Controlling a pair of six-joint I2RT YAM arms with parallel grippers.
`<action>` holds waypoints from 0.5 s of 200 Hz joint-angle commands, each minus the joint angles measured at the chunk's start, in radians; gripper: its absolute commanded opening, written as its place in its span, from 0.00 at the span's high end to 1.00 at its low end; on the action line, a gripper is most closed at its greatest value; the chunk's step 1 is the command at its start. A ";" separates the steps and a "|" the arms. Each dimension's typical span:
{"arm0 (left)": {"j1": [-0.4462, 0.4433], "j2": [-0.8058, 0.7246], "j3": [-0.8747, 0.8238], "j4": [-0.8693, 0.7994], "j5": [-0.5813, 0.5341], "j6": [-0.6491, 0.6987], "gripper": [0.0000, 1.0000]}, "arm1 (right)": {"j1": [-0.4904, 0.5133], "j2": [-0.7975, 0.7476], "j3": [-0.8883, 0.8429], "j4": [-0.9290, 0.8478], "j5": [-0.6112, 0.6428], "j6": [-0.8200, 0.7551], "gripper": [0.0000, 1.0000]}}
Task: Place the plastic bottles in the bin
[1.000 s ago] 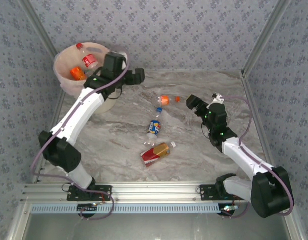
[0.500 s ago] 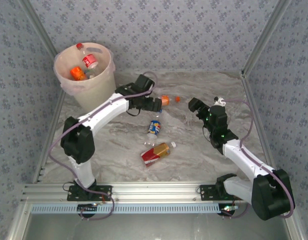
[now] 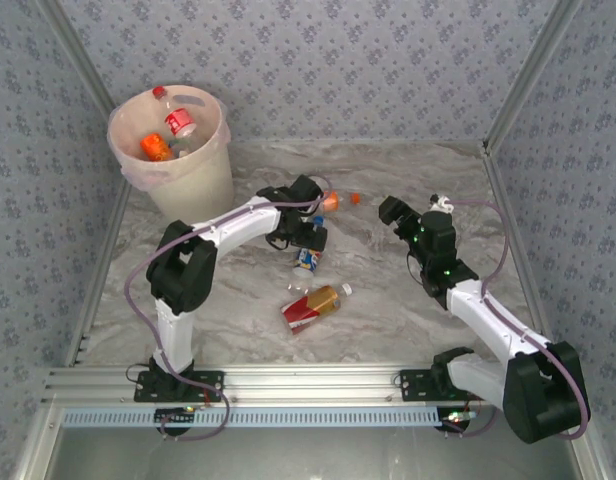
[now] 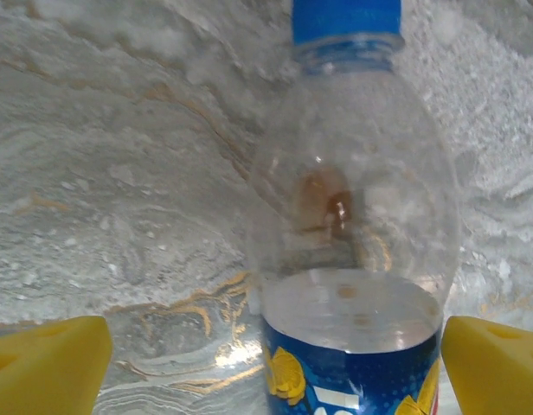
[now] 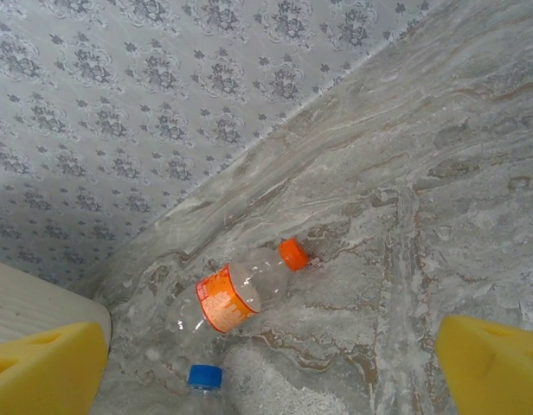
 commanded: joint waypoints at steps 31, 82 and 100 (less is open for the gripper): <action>-0.036 0.011 -0.015 0.011 0.067 0.035 0.02 | -0.008 -0.014 -0.012 -0.019 0.033 0.024 0.00; -0.051 0.057 -0.003 0.026 0.010 0.021 0.12 | -0.008 -0.020 -0.011 -0.030 0.035 0.027 0.00; -0.050 0.066 -0.010 0.034 -0.018 0.015 0.15 | -0.009 -0.019 -0.013 -0.031 0.031 0.029 0.00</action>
